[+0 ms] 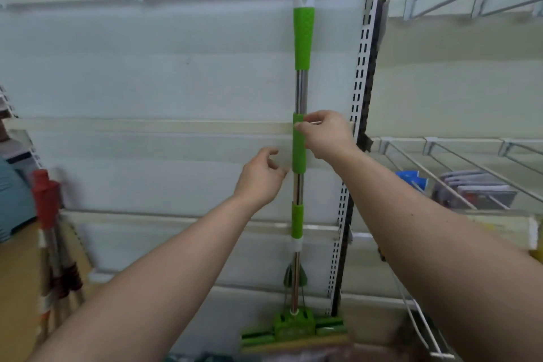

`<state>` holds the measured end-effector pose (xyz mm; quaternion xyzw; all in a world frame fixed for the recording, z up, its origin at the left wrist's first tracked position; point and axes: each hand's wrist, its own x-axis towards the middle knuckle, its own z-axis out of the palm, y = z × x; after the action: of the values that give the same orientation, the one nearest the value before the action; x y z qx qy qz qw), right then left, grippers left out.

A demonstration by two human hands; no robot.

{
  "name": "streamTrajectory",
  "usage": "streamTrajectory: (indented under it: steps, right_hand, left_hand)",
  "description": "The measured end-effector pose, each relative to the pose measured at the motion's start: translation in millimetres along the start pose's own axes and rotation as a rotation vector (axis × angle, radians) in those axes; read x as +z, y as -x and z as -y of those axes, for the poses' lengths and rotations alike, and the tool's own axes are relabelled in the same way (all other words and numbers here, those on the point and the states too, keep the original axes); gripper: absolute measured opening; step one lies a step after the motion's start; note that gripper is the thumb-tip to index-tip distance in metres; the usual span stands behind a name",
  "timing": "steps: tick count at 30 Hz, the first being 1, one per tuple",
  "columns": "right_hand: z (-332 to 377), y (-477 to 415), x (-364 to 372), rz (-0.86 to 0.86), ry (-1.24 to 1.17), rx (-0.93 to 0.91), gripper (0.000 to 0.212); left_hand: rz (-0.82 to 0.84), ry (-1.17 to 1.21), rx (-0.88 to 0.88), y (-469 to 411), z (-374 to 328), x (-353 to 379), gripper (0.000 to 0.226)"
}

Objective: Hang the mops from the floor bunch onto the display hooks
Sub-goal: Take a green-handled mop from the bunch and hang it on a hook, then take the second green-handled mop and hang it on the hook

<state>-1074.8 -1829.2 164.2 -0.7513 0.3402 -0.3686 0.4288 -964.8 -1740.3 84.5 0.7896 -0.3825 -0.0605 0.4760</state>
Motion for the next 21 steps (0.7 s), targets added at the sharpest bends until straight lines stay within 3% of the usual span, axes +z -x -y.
streamTrajectory:
  steps: [10,21]
  right_hand:
    - [-57.1,83.1,77.6,0.110,-0.103,0.192,0.018]
    - [-55.7,215.8,253.5,0.260,-0.140,0.424,0.021]
  left_hand:
    - [-0.001,0.075,-0.196,82.7,121.1,-49.3,0.015]
    - [-0.045,0.100,-0.355,182.4,275.2,-208.9,0.014]
